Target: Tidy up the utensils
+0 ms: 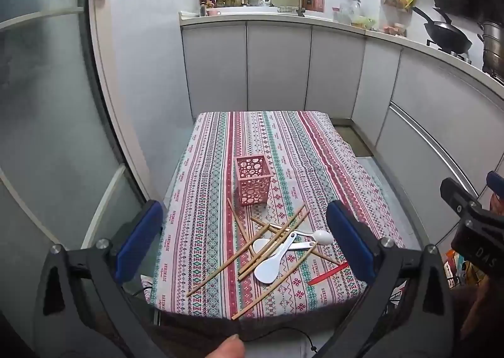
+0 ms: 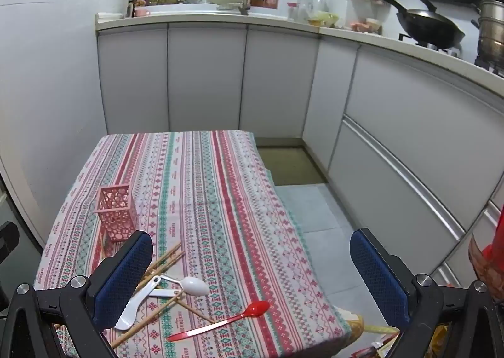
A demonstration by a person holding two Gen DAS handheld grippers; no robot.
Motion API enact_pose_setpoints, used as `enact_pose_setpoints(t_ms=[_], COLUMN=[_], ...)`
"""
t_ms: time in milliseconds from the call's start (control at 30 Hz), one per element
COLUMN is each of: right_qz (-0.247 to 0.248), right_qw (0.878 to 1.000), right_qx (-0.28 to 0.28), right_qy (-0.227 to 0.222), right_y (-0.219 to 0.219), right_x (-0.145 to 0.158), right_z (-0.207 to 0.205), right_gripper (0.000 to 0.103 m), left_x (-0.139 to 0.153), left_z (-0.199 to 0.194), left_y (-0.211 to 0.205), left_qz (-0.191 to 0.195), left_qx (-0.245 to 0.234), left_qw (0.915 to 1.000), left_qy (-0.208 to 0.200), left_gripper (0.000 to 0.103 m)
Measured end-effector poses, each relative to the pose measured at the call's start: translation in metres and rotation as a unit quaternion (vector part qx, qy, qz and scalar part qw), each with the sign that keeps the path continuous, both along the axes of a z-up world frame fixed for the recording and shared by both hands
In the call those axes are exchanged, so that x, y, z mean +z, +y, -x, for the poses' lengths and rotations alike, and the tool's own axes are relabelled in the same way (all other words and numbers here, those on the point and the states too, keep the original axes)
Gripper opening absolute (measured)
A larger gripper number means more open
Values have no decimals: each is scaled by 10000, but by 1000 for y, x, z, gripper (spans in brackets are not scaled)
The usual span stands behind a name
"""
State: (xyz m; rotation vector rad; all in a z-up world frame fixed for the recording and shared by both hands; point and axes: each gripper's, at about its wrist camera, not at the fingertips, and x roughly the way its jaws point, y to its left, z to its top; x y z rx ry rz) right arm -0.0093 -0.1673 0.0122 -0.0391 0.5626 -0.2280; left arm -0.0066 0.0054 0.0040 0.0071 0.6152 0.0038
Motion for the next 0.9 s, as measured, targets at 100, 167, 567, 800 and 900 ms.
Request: enact_pose_setpoints(t_ms=[100,167,567,800,900], right_qz=[4,8,8,12,12], right_qw=[10000,10000,10000,10000,10000], right_qx=[-21,-22,-22,-25,-16], right_qy=[-17,-7,-15,-19,-10], right_y=[0,1,2,3,3], right_x=[2,2,3,2,3], right_z=[2,0,1,1,0], right_gripper=[103,103,103,103,103], left_x=[-1,-1,1,2,2], left_z=[0,1,2,2,1], left_y=[2,1,2,2,2], left_qz=[52,65,41,32,19], left_qx=[-30,-64,-93,-90,-88], left_qw=[10000,10000,9999,10000,10000], left_qy=[6,2,-27,-26,-26], left_gripper=[103,103,103,103,103])
